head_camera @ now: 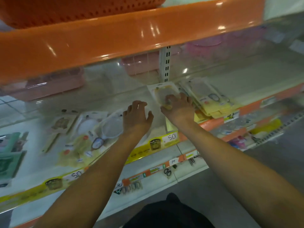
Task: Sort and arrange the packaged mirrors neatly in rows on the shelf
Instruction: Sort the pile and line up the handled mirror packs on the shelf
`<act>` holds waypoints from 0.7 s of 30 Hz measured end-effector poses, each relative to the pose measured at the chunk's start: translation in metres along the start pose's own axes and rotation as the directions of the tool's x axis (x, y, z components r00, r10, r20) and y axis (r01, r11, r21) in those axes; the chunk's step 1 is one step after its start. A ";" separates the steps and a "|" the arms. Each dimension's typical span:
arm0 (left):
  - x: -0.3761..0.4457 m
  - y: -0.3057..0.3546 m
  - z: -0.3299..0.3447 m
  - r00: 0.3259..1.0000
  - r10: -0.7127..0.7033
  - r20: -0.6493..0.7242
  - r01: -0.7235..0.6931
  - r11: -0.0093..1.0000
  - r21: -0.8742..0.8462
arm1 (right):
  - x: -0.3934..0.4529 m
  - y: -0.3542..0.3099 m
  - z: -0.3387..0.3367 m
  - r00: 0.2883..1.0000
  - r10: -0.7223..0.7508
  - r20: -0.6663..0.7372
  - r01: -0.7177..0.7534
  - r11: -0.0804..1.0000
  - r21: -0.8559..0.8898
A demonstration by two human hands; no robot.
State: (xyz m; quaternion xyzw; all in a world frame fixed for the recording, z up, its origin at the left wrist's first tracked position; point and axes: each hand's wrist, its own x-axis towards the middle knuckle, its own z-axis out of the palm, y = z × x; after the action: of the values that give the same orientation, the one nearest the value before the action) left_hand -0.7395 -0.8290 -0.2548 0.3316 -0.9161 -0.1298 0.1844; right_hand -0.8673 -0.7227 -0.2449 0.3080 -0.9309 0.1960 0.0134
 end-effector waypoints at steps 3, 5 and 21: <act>0.005 0.021 0.011 1.000 -0.009 0.003 0.009 1.000 0.008 | 0.013 0.025 -0.002 1.000 -0.003 -0.022 0.002 0.999 -0.051; 0.007 0.028 0.017 1.000 -0.026 0.002 0.026 1.000 0.015 | 0.022 0.037 -0.001 1.000 -0.018 0.003 0.018 0.997 -0.078; -0.012 0.004 0.016 0.989 -0.134 -0.058 0.137 0.990 0.041 | 0.013 0.002 0.020 0.982 -0.129 0.140 0.129 0.992 0.009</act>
State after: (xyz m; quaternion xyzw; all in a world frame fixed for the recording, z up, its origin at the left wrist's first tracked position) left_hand -0.7398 -0.8161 -0.2710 0.4006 -0.8887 -0.1124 0.1929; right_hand -0.8765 -0.7361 -0.2622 0.3807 -0.9076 0.1727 -0.0394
